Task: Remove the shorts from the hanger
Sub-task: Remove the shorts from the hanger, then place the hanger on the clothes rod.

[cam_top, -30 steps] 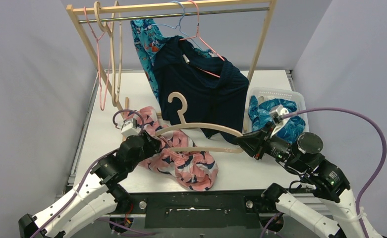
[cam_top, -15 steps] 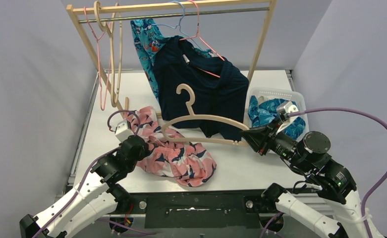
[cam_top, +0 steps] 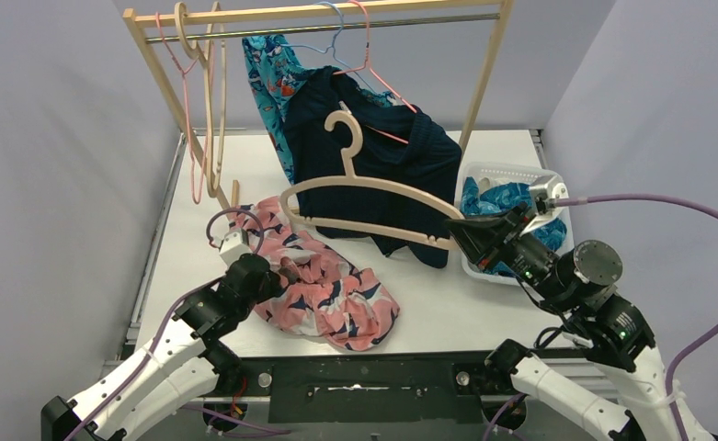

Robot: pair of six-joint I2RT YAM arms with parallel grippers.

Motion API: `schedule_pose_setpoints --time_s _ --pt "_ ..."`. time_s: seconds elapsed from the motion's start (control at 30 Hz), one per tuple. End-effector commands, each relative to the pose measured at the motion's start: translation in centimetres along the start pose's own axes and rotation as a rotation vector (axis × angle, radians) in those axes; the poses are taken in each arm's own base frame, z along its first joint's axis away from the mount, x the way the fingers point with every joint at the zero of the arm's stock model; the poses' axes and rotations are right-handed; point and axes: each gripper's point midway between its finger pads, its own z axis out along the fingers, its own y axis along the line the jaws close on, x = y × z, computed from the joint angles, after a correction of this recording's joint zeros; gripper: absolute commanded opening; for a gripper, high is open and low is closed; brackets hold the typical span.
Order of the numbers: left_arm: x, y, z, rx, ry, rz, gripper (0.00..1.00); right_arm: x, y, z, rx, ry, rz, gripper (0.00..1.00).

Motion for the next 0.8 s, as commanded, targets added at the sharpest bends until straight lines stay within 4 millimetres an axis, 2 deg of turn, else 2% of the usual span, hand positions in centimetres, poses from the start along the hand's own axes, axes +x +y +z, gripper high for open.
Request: schedule_pose_setpoints --time_s 0.0,0.23,0.47,0.6,0.77 --pt "-0.2 -1.9 -0.3 0.083 0.011 -0.040 0.00 -5.0 0.6 2.8 -0.019 -0.186 -0.025 0.00" --pt "-0.1 -1.9 -0.5 0.088 0.020 -0.038 0.00 -7.5 0.7 5.7 -0.012 -0.287 -0.081 0.00" --pt "-0.1 -1.7 -0.4 0.080 0.014 -0.043 0.00 -6.5 4.0 9.3 0.014 -0.292 -0.216 0.00" --pt "0.0 -1.7 -0.3 0.078 0.018 -0.037 0.00 -6.4 6.0 9.7 0.090 -0.352 -0.285 0.00" --pt "0.0 -1.6 -0.4 0.079 0.020 -0.034 0.00 -7.1 6.6 9.9 0.165 -0.401 -0.328 0.00"
